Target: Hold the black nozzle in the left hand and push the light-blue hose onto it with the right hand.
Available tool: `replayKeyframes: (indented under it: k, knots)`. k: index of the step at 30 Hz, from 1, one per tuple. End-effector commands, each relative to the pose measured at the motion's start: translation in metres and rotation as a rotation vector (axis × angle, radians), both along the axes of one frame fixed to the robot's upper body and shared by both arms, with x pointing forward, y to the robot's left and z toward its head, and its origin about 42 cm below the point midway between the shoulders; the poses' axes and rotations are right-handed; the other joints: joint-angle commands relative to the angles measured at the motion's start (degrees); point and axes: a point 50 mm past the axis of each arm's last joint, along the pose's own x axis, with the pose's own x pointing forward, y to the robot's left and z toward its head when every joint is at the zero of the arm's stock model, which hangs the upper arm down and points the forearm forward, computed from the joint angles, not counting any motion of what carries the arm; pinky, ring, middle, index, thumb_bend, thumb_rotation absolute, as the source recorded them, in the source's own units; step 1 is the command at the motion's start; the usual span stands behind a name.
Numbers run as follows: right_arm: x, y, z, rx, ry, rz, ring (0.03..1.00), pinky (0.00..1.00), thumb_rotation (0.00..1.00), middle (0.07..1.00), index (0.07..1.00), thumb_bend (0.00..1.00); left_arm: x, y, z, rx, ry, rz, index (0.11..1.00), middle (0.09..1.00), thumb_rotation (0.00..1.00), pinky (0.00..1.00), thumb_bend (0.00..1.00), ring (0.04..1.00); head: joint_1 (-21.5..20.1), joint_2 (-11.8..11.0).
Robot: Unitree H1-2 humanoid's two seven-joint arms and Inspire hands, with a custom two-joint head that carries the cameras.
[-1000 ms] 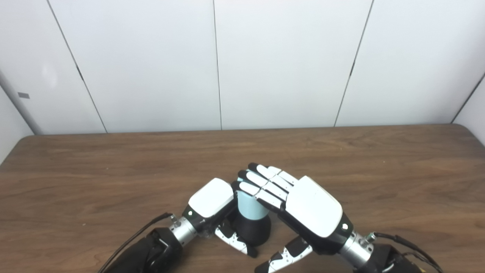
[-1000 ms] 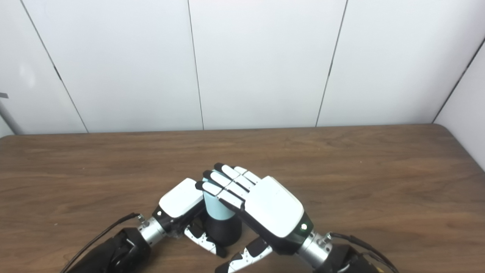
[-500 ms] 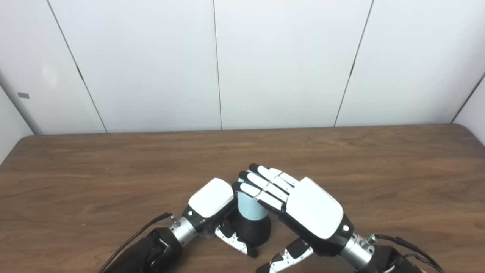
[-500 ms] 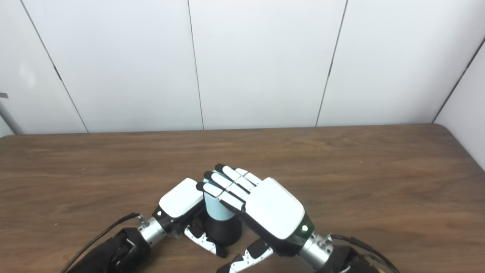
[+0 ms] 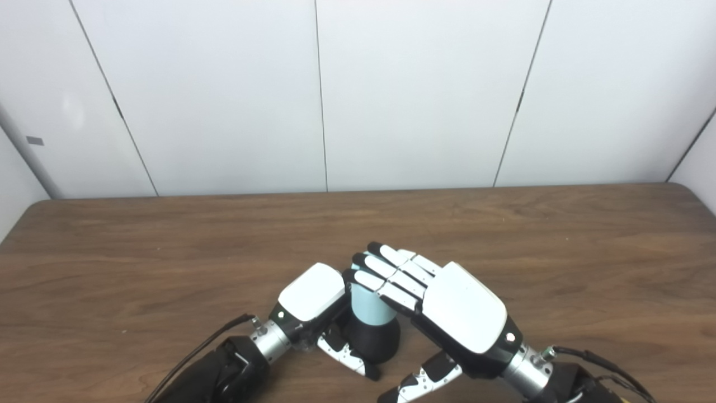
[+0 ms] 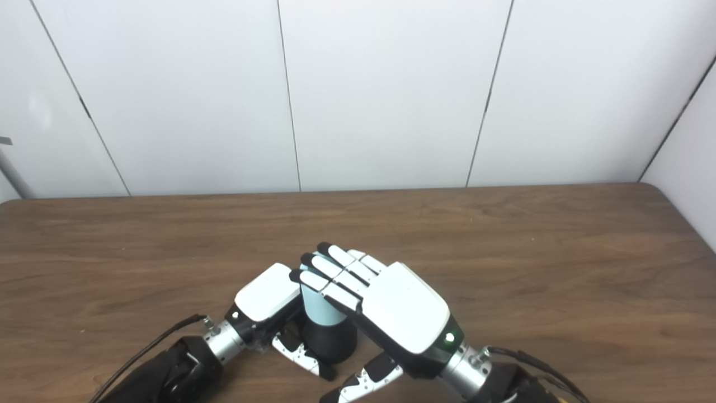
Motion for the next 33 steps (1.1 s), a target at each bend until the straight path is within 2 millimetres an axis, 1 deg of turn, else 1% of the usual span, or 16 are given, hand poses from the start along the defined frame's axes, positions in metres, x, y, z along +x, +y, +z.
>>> replayKeyframes:
  k: [1,5,8,21,28,33]
  knots:
    - [-0.0127,-0.004,-0.0277,-0.147,0.132,0.019,0.912,0.83,0.71,0.917,0.878,0.81,-0.0697,0.0077,-0.0873,0.177,0.275,-0.033,0.483,0.239,0.04,0.13,0.52,0.164,-0.1,0.1]
    - [-0.013,-0.0039,-0.0291,-0.146,0.136,0.025,0.909,0.82,0.71,0.914,0.87,0.82,-0.0699,0.0079,-0.0873,0.181,0.27,-0.029,0.483,0.257,0.04,0.14,0.52,0.181,-0.1,0.1]
    - [-0.0133,-0.0043,-0.0297,-0.149,0.138,0.026,0.903,0.81,0.72,0.91,0.868,0.82,-0.0699,0.008,-0.0869,0.18,0.271,-0.028,0.483,0.249,0.04,0.14,0.52,0.176,-0.1,0.1]
    - [-0.0141,-0.0046,-0.0323,-0.14,0.158,0.025,0.907,0.82,0.7,0.91,0.863,0.82,-0.07,0.0083,-0.0871,0.193,0.271,-0.026,0.483,0.256,0.04,0.14,0.52,0.179,-0.1,0.1]
    - [-0.0154,-0.0048,-0.0316,-0.149,0.17,0.016,0.911,0.83,0.72,0.916,0.876,0.81,-0.0701,0.0087,-0.0863,0.201,0.27,-0.028,0.482,0.265,0.04,0.15,0.52,0.191,-0.1,0.2]
    - [-0.0158,-0.0046,-0.0314,-0.146,0.17,0.016,0.905,0.82,0.71,0.912,0.876,0.81,-0.0706,0.0089,-0.0861,0.193,0.267,-0.026,0.482,0.261,0.04,0.15,0.52,0.186,-0.2,0.2]
